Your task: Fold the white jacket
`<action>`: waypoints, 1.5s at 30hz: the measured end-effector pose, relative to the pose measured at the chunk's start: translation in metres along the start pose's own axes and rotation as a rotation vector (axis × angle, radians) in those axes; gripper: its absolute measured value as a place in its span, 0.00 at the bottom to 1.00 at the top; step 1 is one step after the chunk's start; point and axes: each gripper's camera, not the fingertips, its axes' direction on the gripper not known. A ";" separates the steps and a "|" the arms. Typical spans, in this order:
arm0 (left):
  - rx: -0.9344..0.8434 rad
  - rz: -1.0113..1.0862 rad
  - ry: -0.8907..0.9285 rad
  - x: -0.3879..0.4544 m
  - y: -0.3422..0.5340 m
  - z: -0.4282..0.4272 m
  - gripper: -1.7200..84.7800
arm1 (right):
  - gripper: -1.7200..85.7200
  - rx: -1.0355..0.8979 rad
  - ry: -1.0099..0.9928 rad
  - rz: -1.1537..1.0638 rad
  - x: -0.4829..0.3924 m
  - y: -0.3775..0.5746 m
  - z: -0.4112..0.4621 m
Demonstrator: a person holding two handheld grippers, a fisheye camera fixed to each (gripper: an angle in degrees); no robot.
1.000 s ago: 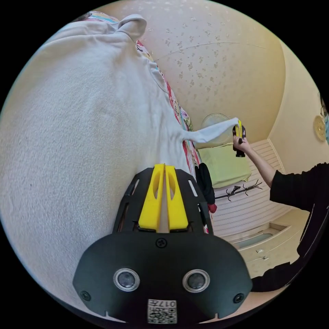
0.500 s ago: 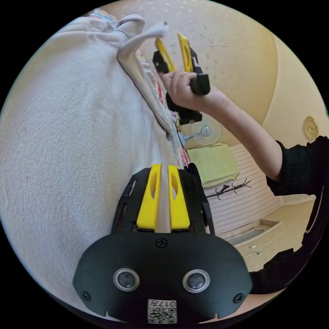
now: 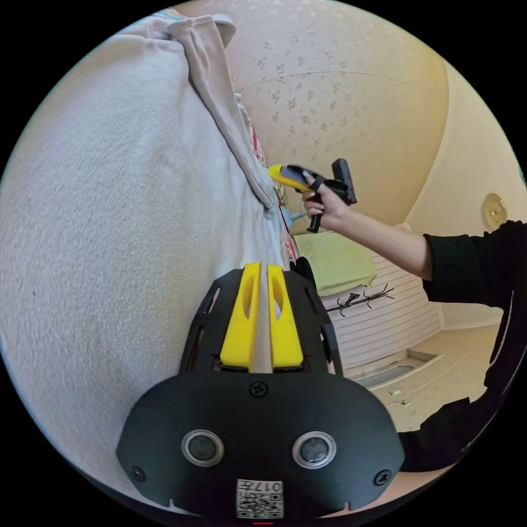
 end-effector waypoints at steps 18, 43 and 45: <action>-0.100 0.757 -0.924 0.179 -0.044 -0.106 0.16 | 0.02 -0.014 -0.024 0.010 0.001 0.023 0.093; 0.292 0.301 -0.268 0.056 -0.154 -0.279 0.04 | 0.15 0.437 -0.732 -0.185 -0.100 0.110 0.093; 0.279 0.339 -0.342 0.053 -0.155 -0.292 0.05 | 0.16 0.472 -0.839 -0.205 -0.145 0.108 0.100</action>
